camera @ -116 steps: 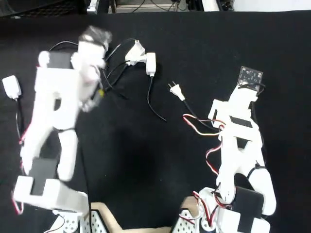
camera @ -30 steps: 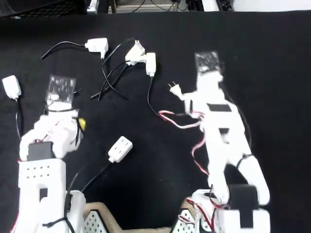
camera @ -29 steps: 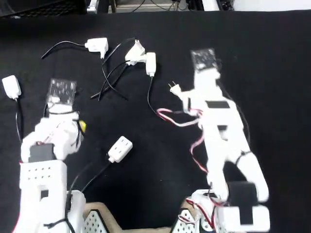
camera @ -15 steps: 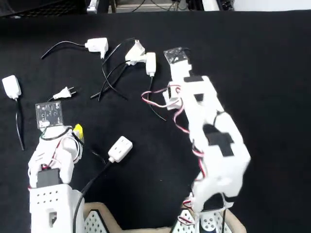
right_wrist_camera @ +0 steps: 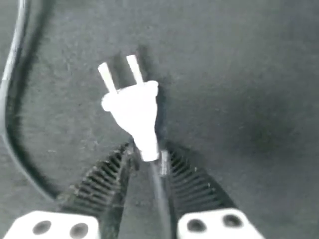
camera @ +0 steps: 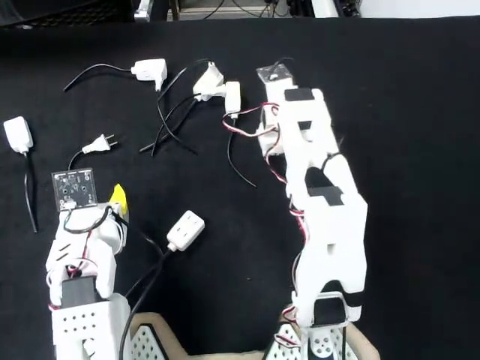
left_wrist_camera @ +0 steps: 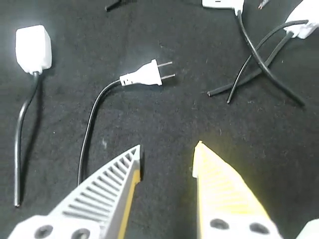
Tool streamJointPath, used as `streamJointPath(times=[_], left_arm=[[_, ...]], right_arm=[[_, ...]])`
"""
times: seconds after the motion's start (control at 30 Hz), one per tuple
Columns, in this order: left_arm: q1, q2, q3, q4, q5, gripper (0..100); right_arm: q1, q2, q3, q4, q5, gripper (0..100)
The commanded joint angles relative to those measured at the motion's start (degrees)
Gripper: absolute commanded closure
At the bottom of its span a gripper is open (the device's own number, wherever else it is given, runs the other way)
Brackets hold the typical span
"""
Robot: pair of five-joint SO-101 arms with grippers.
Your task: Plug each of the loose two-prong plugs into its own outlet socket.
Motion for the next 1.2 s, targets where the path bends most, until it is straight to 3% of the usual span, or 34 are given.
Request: streamJointPath(times=[0.0,0.23,0.4,0.63,0.87,1.0,1.17], left_arm=[[-0.1,-1.4,0.2,-1.4,0.5,82],[-0.5,-5.5,1.8,-1.0,0.4,82],[-2.6,-8.1,1.8,1.3,0.7,82],[-19.8,-9.1,-1.1,2.2,8.6,82],[-39.3,-9.1,-1.2,2.4,9.1,82],[-45.5,-9.1,-1.7,4.5,9.1,82],[-47.2,-9.1,-1.6,4.5,9.1,82]], right_arm=[[-0.9,0.0,-1.5,0.7,0.0,96.4],[-2.8,-5.0,-6.3,7.5,0.0,96.4],[-10.1,-13.5,-8.4,13.2,-0.1,96.4],[-25.9,-20.1,-6.0,13.4,0.4,96.2],[-39.9,-13.7,-6.0,3.3,1.9,95.9],[-46.8,-6.5,-10.0,-0.2,3.6,95.0],[-49.1,4.0,-18.2,-0.4,4.1,76.4]])
